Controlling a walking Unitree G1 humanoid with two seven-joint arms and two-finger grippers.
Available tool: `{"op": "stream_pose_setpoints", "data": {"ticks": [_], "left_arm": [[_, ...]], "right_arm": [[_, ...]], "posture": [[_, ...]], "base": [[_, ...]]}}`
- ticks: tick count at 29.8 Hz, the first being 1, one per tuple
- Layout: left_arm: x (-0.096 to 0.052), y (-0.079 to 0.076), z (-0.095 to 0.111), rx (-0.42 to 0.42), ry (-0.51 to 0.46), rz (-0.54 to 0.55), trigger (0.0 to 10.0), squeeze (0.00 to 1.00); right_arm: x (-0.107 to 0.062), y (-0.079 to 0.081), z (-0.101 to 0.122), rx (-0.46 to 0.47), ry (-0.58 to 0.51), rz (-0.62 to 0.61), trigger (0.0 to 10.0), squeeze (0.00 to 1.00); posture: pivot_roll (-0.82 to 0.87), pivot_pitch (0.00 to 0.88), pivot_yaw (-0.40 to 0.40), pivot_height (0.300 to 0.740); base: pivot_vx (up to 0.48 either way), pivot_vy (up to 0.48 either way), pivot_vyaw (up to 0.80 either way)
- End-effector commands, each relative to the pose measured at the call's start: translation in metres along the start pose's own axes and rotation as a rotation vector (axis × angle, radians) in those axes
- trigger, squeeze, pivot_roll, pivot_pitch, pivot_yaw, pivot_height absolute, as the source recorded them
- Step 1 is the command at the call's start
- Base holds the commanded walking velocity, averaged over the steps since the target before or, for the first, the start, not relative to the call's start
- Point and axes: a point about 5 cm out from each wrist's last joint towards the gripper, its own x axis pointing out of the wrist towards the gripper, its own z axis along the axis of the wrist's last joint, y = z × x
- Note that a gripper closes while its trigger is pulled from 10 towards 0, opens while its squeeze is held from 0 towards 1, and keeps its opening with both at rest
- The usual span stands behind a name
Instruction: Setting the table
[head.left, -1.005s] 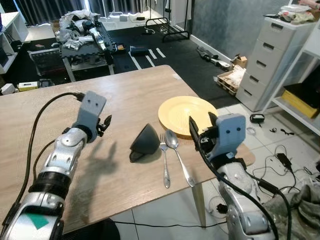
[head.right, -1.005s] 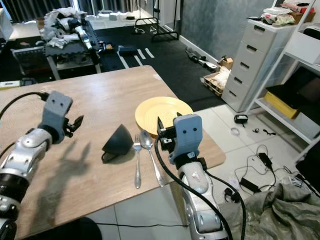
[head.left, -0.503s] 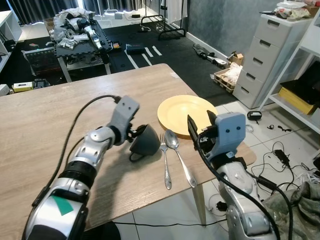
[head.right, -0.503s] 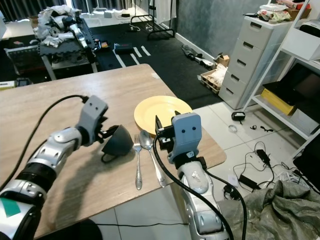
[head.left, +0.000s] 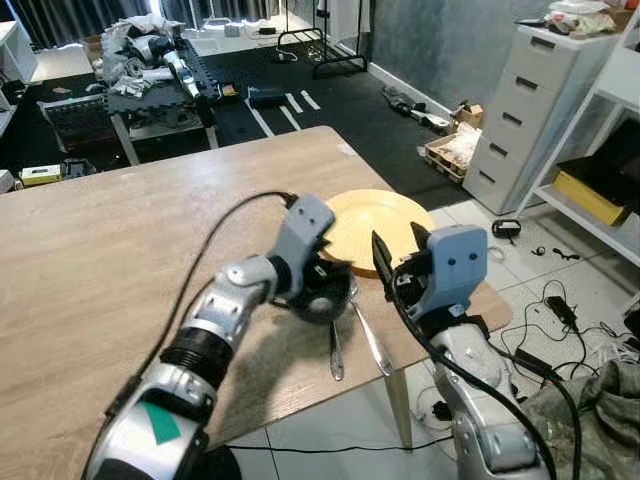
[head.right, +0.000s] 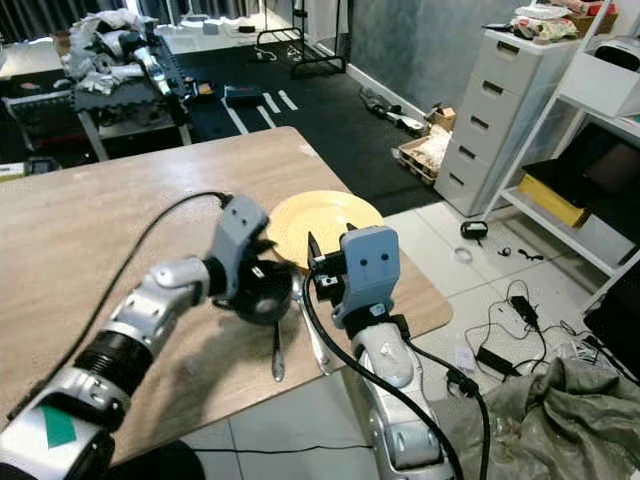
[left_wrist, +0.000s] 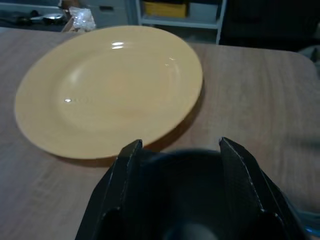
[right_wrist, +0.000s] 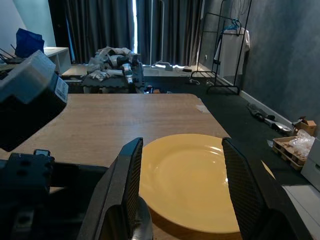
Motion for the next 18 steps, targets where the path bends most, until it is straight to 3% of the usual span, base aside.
{"op": "stream_pose_setpoints", "data": {"ticks": [1,7,8,13,16,18], "left_arm": [[-0.001,-0.002,-0.007,-0.011,0.025,-0.007,10.0,0.00],[-0.002,0.002,0.003,-0.006,-0.020,0.034,10.0,0.00],[-0.010,0.015,0.020,0.003,-0.082,0.098,10.0,0.00],[-0.018,0.024,0.033,0.007,-0.128,0.128,10.0,0.00],[-0.043,0.036,0.055,0.070,-0.192,0.173,10.0,0.00],[-0.048,0.037,0.059,0.084,-0.203,0.182,10.0,0.00]], "right_arm": [[0.000,0.001,-0.003,0.001,0.015,-0.002,10.0,0.00],[-0.001,0.000,-0.003,0.000,0.017,-0.009,10.0,0.00],[-0.001,0.000,-0.003,0.000,0.019,-0.009,10.0,0.00],[-0.002,0.000,-0.004,0.001,0.022,-0.002,10.0,0.00],[-0.002,0.010,-0.009,0.019,0.068,0.089,10.0,0.00],[-0.002,0.012,-0.011,0.025,0.082,0.109,10.0,0.00]], "posture": [[-0.07,0.027,0.125,0.740],[-0.07,0.026,0.128,0.740],[-0.07,0.026,0.127,0.740],[-0.06,0.026,0.126,0.740],[-0.04,0.028,0.120,0.740],[-0.04,0.028,0.120,0.740]], "base": [[0.000,0.000,0.00],[0.000,0.000,0.00],[0.000,0.000,0.00],[0.000,0.000,0.00],[0.000,0.000,0.00],[0.000,0.000,0.00]]}}
